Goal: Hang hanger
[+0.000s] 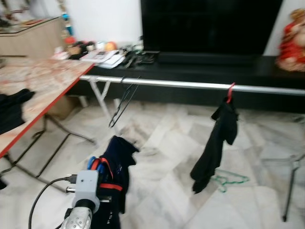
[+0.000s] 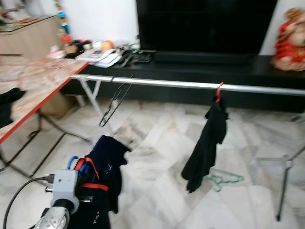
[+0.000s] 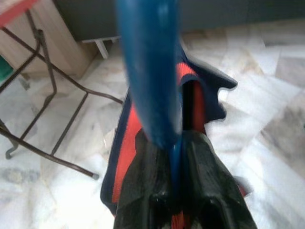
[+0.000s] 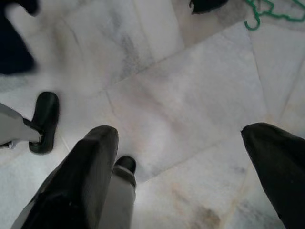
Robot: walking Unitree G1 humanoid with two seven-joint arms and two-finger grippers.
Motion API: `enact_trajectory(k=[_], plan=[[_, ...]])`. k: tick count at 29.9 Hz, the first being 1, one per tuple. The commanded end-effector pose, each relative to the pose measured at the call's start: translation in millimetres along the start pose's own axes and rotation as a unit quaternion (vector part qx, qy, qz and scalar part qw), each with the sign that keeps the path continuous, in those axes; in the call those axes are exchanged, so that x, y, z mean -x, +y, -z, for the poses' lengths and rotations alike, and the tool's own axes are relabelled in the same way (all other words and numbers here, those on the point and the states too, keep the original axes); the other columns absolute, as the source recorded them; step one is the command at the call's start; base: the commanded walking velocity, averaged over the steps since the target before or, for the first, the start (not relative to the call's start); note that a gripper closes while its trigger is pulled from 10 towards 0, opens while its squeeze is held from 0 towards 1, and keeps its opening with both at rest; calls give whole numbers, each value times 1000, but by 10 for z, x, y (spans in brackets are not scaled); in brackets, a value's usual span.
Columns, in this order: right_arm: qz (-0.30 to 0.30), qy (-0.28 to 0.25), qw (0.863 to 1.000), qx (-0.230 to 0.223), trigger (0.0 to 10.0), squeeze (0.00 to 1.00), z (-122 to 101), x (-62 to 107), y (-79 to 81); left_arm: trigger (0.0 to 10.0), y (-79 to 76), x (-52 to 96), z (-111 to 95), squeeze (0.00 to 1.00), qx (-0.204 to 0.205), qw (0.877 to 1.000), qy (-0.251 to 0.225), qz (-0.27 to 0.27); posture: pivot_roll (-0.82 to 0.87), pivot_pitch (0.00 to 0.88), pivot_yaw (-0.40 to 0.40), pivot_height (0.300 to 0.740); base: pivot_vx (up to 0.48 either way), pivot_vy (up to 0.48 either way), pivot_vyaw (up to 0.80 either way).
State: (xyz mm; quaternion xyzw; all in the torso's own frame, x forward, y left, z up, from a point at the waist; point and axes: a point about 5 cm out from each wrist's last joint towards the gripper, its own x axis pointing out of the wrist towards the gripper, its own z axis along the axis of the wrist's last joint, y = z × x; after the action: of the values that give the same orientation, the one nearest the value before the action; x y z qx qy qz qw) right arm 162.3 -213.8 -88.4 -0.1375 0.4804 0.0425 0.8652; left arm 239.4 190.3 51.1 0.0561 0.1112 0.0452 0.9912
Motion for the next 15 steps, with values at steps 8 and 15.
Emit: enact_trajectory(k=[8,15], plan=[[-4,2,1000,3,10000,0,-5,-4,27,10000,37,-40,-114,0,-1,1000,-20,-6,40,40,52,740,0,480,0],[-5,2,1000,5,10000,0,-6,-4,26,10000,35,-42,-117,0,-2,1000,-19,-7,43,41,48,740,0,480,0]])
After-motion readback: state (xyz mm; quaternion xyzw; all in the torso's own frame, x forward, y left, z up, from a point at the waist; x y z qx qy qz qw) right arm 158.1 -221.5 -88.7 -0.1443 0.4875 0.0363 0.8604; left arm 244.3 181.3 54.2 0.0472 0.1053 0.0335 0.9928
